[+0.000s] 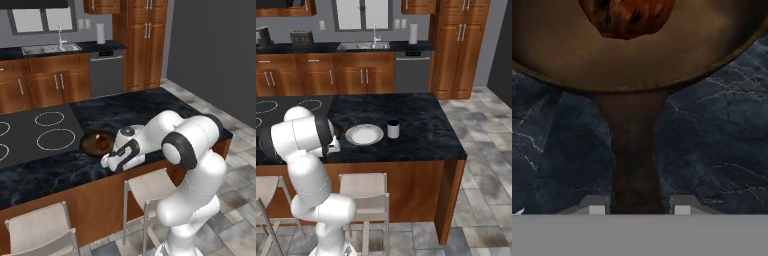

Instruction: Pick up the pan with the steak in it and place it on the dining table. Then place the steak on the plate.

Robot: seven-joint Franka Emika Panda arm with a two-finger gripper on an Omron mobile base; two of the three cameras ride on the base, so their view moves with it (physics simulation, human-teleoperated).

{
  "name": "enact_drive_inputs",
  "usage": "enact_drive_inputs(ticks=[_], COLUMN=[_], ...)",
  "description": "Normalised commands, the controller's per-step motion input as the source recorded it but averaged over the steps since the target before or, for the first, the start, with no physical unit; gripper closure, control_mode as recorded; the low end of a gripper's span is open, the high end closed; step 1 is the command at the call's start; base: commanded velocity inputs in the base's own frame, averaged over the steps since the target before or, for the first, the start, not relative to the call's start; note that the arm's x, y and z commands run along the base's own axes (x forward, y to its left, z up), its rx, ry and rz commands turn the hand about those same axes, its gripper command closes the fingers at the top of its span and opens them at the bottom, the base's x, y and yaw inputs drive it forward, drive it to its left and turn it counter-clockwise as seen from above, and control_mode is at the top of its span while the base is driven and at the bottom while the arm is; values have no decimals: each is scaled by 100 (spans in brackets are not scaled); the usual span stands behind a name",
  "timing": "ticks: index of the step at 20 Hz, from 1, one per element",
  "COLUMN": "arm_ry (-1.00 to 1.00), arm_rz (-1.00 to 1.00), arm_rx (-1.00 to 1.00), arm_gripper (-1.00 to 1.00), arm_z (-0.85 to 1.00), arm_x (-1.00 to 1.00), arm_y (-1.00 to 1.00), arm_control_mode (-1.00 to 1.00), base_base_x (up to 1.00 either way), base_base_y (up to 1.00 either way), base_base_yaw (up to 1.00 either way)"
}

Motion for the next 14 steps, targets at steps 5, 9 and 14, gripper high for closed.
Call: enact_drive_inputs(ticks=[5, 9, 14], arm_ry=[-2, -2, 0], arm_rz=[0, -4, -12], arm_rx=[0, 1, 0], arm_gripper=[-100, -100, -100], arm_z=[0, 8, 28], arm_x=[-26, -1, 13], arm_y=[-5, 0, 8], arm_control_mode=[-100, -100, -100], base_base_x=[0, 0, 0], base_base_y=[0, 0, 0], base_base_yaw=[0, 0, 0])
